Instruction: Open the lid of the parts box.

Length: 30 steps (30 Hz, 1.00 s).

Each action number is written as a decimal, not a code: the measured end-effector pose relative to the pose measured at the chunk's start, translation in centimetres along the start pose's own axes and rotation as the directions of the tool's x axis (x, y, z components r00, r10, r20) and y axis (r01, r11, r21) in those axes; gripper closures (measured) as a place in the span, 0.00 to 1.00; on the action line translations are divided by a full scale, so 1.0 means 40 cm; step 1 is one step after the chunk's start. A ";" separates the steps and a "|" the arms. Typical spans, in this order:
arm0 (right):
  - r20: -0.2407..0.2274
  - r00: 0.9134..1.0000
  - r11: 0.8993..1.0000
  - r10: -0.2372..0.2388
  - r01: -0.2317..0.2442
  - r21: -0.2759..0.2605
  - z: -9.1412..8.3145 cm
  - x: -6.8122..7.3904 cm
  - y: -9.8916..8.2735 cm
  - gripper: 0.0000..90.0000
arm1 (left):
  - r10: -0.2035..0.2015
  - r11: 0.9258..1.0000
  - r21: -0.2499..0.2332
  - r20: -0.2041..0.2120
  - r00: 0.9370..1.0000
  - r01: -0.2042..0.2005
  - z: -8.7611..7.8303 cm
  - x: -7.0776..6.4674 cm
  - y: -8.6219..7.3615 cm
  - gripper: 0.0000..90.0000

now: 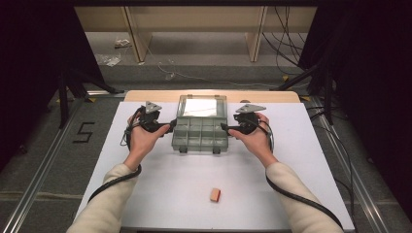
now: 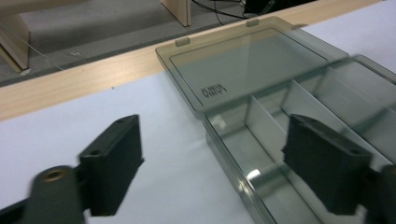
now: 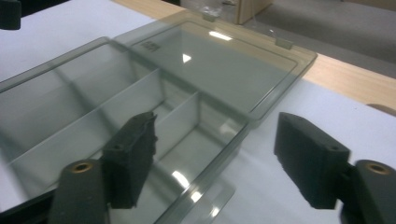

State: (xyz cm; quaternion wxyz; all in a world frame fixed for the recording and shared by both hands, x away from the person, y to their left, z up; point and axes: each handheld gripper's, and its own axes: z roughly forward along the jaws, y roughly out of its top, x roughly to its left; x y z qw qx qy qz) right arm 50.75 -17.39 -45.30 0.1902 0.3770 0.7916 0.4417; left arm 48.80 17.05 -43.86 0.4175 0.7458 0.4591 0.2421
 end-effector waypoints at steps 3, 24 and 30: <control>-0.033 0.999 1.000 -0.022 0.022 0.007 -0.029 0.017 -0.022 0.25 | 0.024 0.999 0.032 0.031 0.999 -0.025 -0.026 -0.008 -0.019 0.03; -0.215 0.973 0.997 -0.083 0.083 -0.008 -0.197 0.135 -0.149 0.23 | 0.064 0.998 -0.007 0.115 0.991 -0.063 -0.188 -0.107 -0.137 0.00; -0.252 0.963 0.995 -0.098 0.103 0.006 -0.215 0.165 -0.174 0.23 | 0.076 0.997 -0.015 0.115 0.990 -0.075 -0.212 -0.124 -0.162 0.00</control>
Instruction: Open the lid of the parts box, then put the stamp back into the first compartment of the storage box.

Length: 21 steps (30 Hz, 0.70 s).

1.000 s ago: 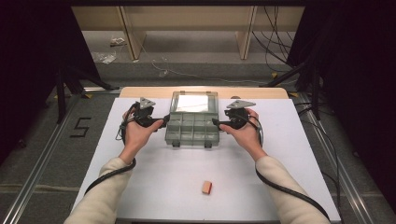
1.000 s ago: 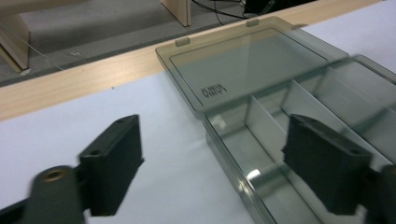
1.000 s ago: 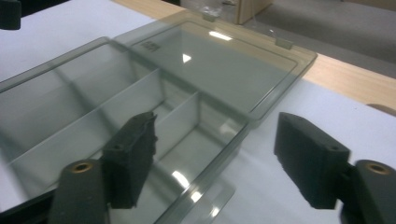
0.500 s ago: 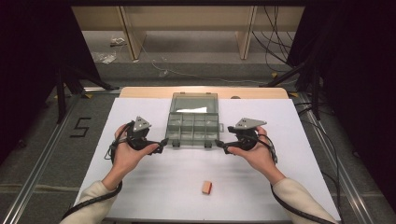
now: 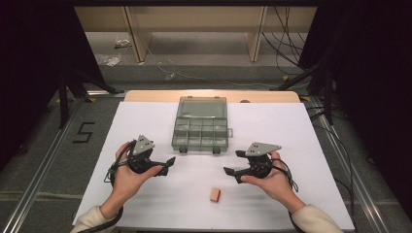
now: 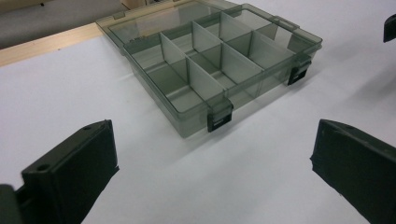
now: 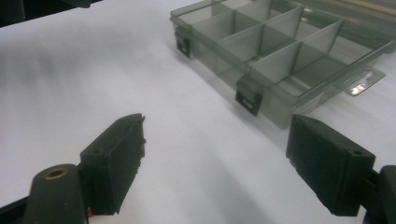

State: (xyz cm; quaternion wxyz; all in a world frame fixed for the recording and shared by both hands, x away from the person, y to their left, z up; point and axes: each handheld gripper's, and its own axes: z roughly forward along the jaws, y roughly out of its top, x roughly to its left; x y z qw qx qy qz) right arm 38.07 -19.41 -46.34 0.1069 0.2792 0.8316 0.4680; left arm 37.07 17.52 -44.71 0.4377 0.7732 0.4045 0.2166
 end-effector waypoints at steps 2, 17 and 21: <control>-0.012 1.000 1.000 0.003 -0.003 -0.001 -0.006 0.007 -0.006 0.23 | 0.004 1.000 0.001 -0.007 1.000 -0.004 -0.006 -0.004 -0.010 0.00; -0.065 0.998 1.000 0.006 -0.006 0.003 -0.035 0.056 -0.031 0.23 | 0.009 1.000 0.002 -0.008 1.000 -0.009 -0.010 -0.011 -0.026 0.00; -0.066 0.998 1.000 0.006 -0.006 0.004 -0.034 0.058 -0.032 0.23 | 0.001 1.000 -0.004 -0.014 1.000 -0.001 -0.010 -0.007 -0.027 0.00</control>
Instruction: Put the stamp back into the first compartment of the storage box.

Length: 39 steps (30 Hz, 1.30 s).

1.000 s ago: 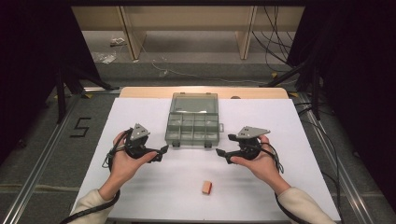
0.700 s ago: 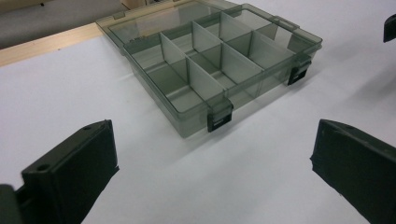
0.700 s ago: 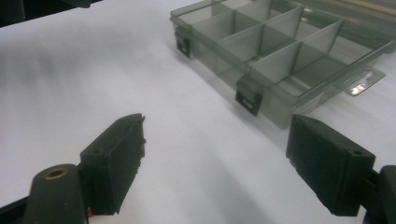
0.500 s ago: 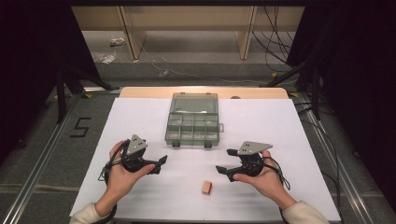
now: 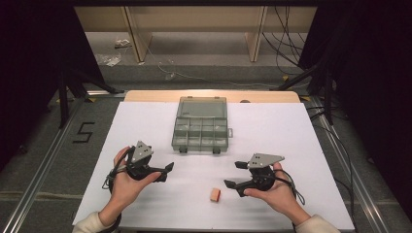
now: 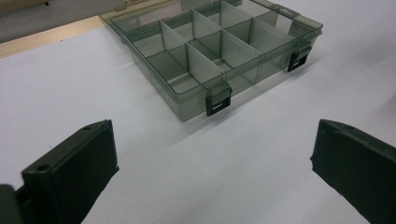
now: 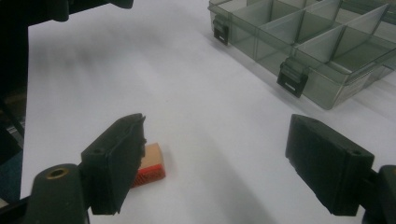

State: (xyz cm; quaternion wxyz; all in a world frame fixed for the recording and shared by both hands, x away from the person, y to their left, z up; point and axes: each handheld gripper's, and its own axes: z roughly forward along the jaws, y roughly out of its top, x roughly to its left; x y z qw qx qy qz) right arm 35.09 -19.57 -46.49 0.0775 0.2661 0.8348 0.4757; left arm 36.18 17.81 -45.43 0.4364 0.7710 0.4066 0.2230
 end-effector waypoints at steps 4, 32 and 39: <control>-0.016 1.000 1.000 -0.003 0.003 -0.002 0.006 0.008 0.001 0.23 | 0.003 1.000 -0.003 0.002 1.000 -0.003 0.001 0.001 0.002 0.00; -0.104 0.988 0.981 -0.110 0.125 0.149 0.118 0.093 -0.014 0.28 | -0.010 1.000 0.012 0.018 1.000 0.010 0.019 -0.004 -0.003 0.00; -0.091 0.987 0.972 -0.131 0.146 0.182 0.131 0.105 -0.019 0.33 | -0.006 1.000 0.015 0.018 1.000 0.006 0.020 -0.005 -0.003 0.00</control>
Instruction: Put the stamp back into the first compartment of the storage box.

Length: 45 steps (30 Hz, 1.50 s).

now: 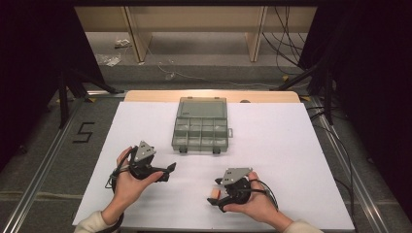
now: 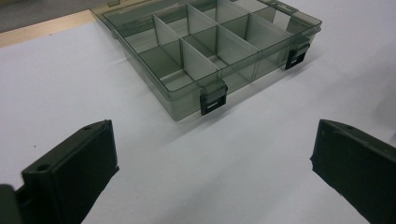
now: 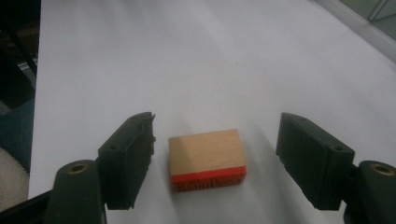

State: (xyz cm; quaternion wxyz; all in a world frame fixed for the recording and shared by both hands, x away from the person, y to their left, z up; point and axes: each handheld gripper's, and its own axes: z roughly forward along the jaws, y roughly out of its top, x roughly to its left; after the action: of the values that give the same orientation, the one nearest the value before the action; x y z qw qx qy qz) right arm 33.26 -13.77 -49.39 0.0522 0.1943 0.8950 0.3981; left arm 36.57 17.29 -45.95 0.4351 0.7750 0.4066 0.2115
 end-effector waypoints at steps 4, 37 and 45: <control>0.004 1.000 1.000 -0.014 0.013 0.018 0.009 0.006 0.001 0.36 | -0.003 1.000 -0.002 0.001 1.000 0.003 0.001 0.001 -0.001 0.00; 0.025 0.998 0.998 -0.051 0.050 0.032 0.004 0.017 0.000 0.62 | -0.001 1.000 0.003 0.003 1.000 0.001 0.001 -0.002 -0.002 0.00; 0.024 0.999 0.999 -0.038 0.038 0.015 -0.003 0.016 0.004 0.62 | -0.002 1.000 0.003 0.003 1.000 0.002 0.000 -0.001 -0.002 0.00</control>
State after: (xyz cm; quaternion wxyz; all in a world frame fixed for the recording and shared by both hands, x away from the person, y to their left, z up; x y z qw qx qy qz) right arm 32.70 -13.51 -49.15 0.0695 0.1825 0.9006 0.3883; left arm 36.52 17.28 -46.04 0.4347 0.7758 0.4068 0.2092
